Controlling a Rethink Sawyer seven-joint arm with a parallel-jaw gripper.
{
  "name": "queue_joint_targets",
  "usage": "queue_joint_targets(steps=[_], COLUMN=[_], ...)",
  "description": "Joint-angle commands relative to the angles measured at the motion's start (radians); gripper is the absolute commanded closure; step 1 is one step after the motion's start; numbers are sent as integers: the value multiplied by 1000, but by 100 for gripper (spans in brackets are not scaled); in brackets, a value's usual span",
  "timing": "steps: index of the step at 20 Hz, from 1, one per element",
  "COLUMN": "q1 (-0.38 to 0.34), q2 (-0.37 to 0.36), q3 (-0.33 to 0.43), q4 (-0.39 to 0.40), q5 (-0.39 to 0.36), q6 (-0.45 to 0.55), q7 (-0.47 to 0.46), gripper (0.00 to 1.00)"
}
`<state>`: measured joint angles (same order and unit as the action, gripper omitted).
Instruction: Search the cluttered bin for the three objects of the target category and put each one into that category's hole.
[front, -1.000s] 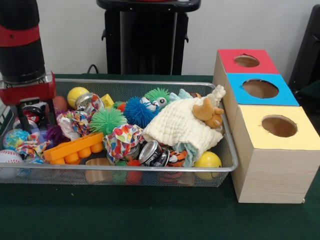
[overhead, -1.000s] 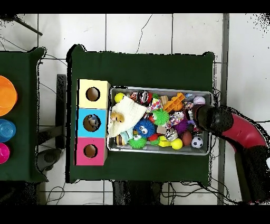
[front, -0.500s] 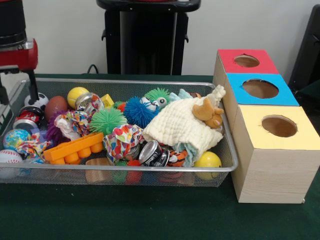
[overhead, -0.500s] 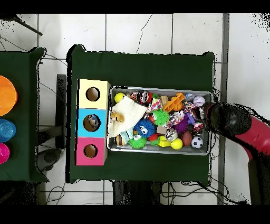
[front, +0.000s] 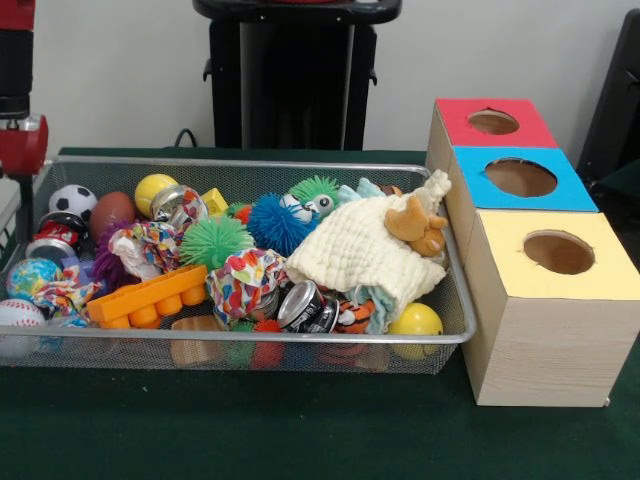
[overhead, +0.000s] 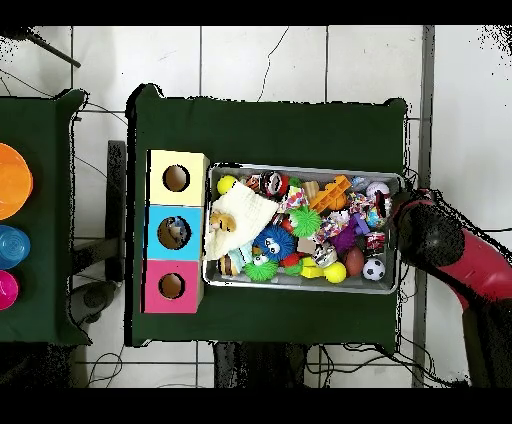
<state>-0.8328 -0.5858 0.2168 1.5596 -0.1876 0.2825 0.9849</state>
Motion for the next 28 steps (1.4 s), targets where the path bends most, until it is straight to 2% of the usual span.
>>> queue_joint_targets(steps=[1,6,11,13,21,28], q1=[-5,10,83,88,65,24], q2=[89,113,86,79,96,89], q3=[11,-12,-95,-99,-66,-10], q4=[99,102,106,117,129,189], q5=[37,67,132,148,169,197], q6=[-77,-129,-54,-58,-106,-134], q7=[275,298,340,337,311,313], gripper=[0,0,0,0,0,0])
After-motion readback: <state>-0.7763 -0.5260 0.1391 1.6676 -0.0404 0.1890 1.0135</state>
